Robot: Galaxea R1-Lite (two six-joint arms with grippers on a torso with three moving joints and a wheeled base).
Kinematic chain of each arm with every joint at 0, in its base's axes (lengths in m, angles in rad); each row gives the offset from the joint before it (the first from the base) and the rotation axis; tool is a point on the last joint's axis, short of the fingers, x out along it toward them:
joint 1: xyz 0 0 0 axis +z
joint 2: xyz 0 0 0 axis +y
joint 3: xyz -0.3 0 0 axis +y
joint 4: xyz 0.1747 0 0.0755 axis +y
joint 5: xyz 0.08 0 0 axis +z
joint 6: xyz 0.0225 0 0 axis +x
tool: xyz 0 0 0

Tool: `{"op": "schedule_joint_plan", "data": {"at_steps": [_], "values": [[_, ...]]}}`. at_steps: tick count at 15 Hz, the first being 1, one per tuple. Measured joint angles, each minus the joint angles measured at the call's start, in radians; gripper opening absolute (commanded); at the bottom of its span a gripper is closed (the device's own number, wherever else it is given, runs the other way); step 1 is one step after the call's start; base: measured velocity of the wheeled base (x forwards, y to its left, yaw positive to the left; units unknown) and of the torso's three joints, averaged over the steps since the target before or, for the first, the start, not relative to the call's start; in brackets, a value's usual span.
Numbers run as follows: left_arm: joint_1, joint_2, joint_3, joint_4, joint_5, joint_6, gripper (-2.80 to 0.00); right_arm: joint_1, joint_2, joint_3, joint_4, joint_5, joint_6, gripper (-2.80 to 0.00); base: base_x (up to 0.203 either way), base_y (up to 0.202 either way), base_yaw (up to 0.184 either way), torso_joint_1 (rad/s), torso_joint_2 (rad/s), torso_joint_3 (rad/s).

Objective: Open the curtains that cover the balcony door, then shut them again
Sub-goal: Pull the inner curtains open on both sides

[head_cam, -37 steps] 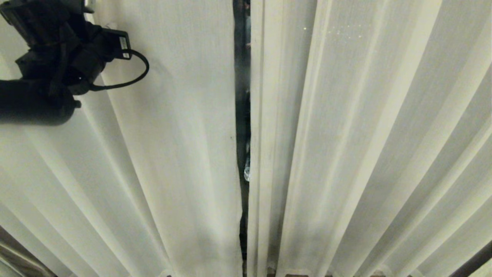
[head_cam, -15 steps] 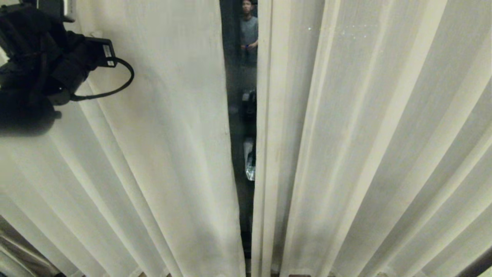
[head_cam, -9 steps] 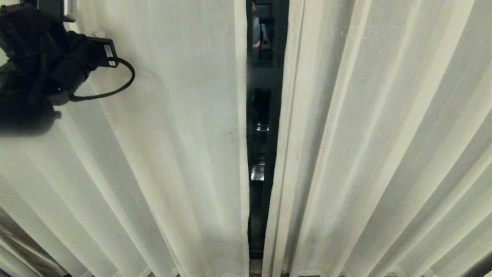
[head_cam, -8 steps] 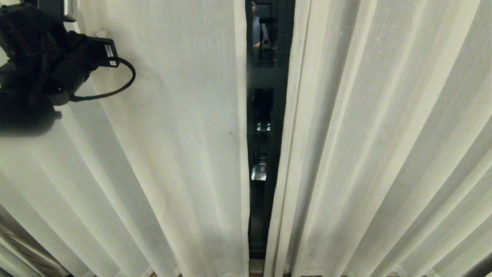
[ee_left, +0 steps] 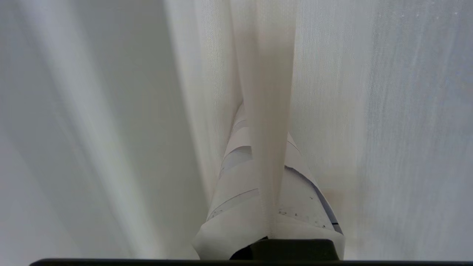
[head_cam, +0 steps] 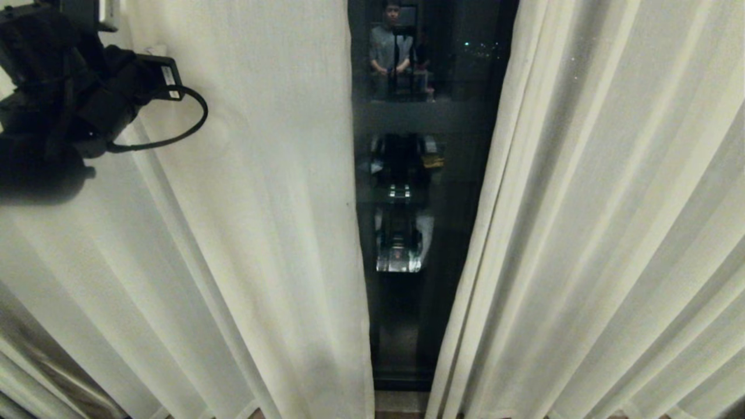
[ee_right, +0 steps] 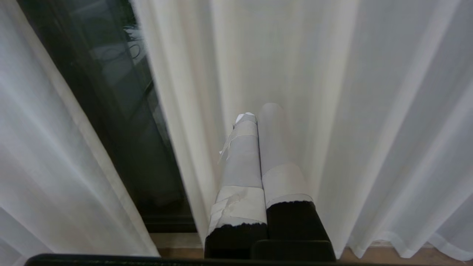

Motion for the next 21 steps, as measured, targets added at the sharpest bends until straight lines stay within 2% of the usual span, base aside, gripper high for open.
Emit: {"op": "schedule_joint_plan", "data": {"at_steps": [21], "values": [[0.007,-0.03,-0.001,0.0,-0.003,-0.038,-2.8,0.0,0.0,0.0,0.0,0.0,0.0,-2.8,0.0,0.184,-0.002,0.003,0.0,0.002]]}}
